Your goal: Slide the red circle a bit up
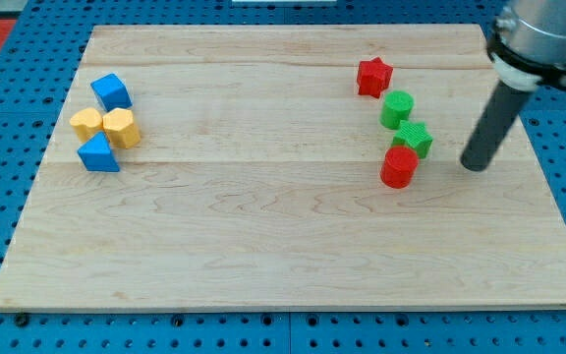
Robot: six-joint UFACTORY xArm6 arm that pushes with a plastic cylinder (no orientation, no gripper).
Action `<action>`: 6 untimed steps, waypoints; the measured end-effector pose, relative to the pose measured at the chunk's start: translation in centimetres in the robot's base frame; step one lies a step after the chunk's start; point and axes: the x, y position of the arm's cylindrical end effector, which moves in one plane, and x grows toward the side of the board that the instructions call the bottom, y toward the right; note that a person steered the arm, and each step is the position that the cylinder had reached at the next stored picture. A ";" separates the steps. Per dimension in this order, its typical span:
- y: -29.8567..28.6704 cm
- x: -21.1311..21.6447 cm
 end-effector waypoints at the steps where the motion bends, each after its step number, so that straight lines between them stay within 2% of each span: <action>1: -5.2 -0.2; 2: -6.9 -0.7; 3: -2.3 -0.7; 4: -4.3 6.8; 5: -10.3 5.0; 6: -9.8 3.1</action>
